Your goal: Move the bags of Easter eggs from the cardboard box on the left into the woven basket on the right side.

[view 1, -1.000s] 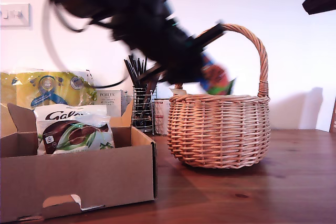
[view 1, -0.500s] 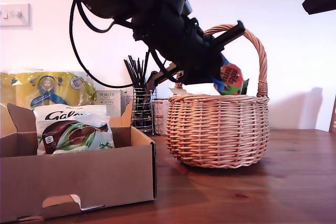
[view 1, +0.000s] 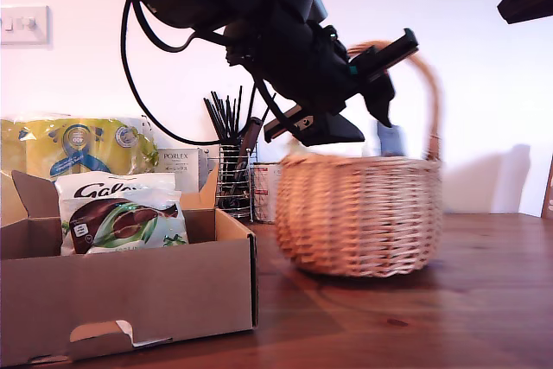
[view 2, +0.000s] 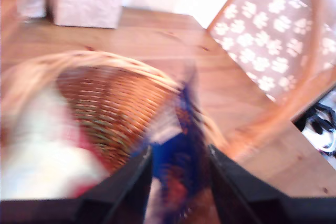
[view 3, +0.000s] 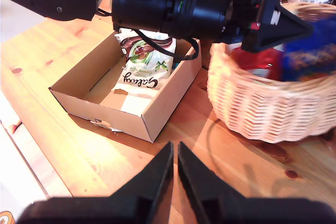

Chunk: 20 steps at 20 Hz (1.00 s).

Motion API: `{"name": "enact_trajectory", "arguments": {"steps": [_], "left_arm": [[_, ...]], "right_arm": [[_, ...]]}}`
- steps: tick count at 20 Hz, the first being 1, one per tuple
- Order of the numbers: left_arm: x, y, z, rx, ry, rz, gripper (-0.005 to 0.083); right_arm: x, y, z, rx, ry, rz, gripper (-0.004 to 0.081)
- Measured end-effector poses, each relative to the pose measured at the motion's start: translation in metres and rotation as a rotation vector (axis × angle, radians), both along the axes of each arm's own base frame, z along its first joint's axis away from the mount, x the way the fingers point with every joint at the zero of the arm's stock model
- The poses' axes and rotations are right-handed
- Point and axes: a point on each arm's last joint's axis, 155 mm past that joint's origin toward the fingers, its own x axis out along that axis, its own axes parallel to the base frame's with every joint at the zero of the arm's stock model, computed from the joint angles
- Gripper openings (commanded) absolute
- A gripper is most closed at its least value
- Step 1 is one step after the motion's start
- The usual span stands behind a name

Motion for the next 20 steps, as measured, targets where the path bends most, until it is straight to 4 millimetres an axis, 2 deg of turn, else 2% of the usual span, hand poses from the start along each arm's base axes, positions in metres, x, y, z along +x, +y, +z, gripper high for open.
{"name": "enact_trajectory", "arguments": {"steps": [2, 4, 6, 10, 13, 16, 20], "left_arm": [[0.000, 0.000, 0.001, 0.016, -0.013, -0.009, 0.0254], [-0.002, 0.002, -0.001, 0.063, -0.032, -0.026, 0.0126], [-0.005, 0.008, 0.008, 0.103, -0.047, -0.036, 0.0035], [-0.022, 0.029, 0.060, 0.224, -0.180, -0.094, -0.0020], [-0.040, 0.056, 0.075, 0.356, -0.189, -0.119, -0.0020], [-0.051, 0.084, 0.068, 0.437, -0.170, -0.130, -0.0020], [-0.074, 0.140, 0.018, 0.537, -0.109, -0.142, -0.0020]], "right_arm": [[0.000, 0.000, 0.000, 0.000, 0.000, 0.000, -0.0012], [0.000, 0.000, 0.000, 0.000, 0.000, 0.000, -0.0012], [0.000, 0.000, 0.000, 0.000, 0.000, 0.000, -0.0012], [0.000, 0.000, 0.000, 0.000, 0.000, 0.000, -0.0012], [0.000, 0.000, 0.000, 0.000, 0.000, 0.000, -0.0012], [0.000, 0.000, 0.000, -0.002, -0.001, 0.002, -0.0013], [-0.005, 0.003, -0.002, -0.016, -0.005, 0.032, -0.0012]]}}
